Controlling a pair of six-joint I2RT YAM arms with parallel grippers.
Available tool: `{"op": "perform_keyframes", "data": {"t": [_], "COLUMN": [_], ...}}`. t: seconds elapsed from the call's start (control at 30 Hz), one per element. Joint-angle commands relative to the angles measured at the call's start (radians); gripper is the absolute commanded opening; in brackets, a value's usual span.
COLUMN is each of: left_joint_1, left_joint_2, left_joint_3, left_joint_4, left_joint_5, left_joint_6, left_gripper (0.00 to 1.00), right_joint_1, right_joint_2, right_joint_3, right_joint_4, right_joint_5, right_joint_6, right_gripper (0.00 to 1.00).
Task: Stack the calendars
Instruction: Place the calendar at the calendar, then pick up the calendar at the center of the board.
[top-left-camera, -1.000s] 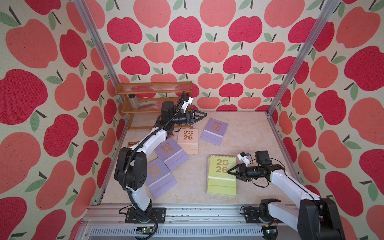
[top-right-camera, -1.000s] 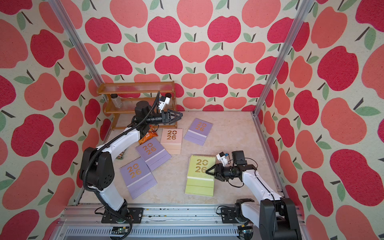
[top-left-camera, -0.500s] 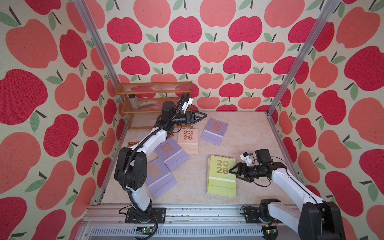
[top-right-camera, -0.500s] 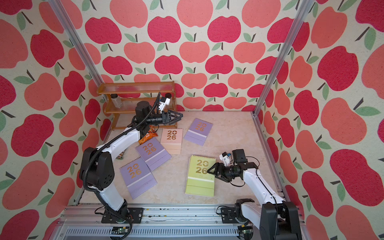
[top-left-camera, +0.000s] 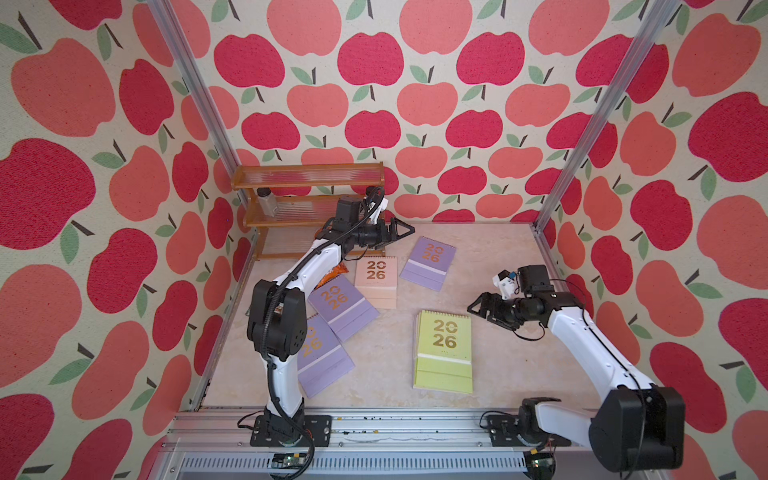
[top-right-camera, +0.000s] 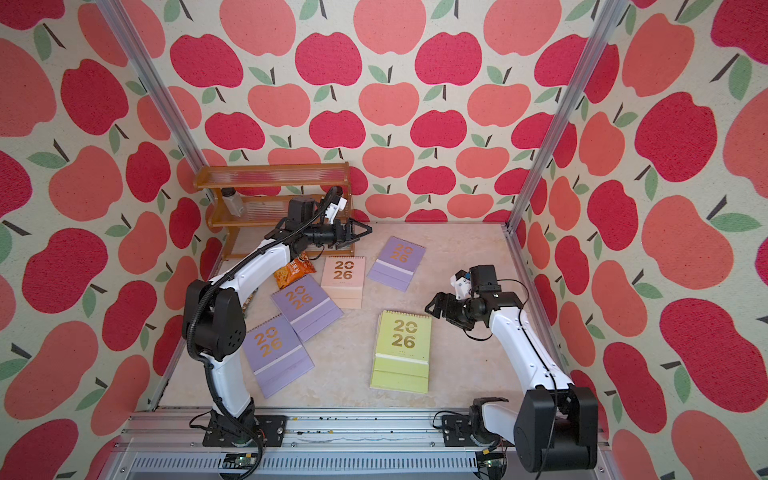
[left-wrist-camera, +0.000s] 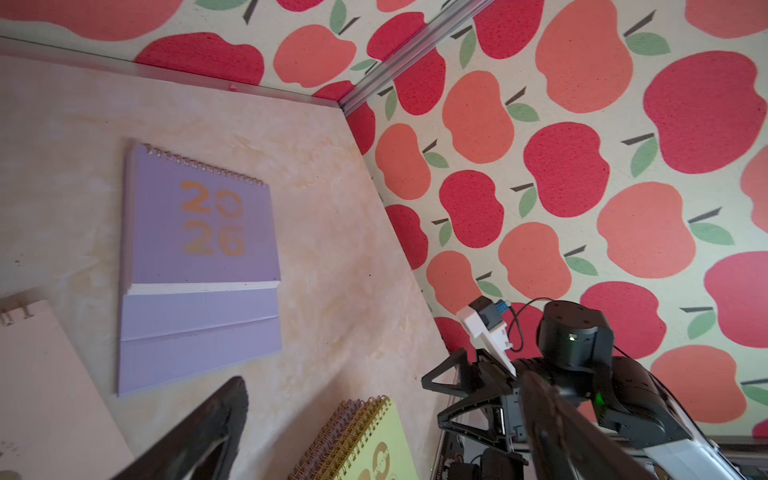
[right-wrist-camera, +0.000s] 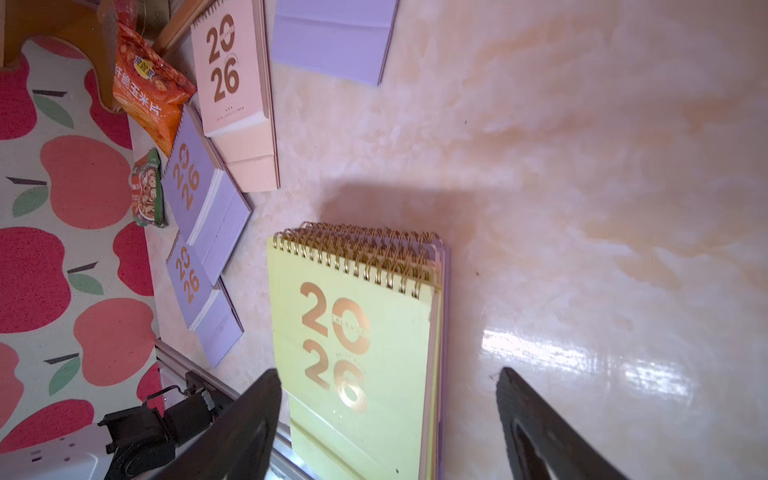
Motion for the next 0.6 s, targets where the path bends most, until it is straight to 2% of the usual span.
{"op": "perform_keyframes", "data": {"t": [0.0, 0.27, 0.57], "left_joint_1": [-0.014, -0.08, -0.154], "left_joint_2": [0.098, 0.302, 0.432], "left_joint_3": [0.082, 0.312, 0.494], "left_joint_4": [-0.164, -0.349, -0.474], "left_joint_5": [-0.113, -0.287, -0.578], "left_joint_6": [0.072, 0.148, 0.179], "left_gripper": [1.0, 0.99, 0.99], "right_joint_1": [-0.013, -0.034, -0.035], "right_joint_2": [0.097, 0.376, 0.672], "right_joint_3": [0.109, 0.357, 0.537], "right_joint_4": [0.049, 0.123, 0.217], "right_joint_5": [0.03, 0.003, -0.055], "right_joint_6": [-0.028, -0.032, 0.002], "right_gripper": [0.84, 0.84, 0.84]}}
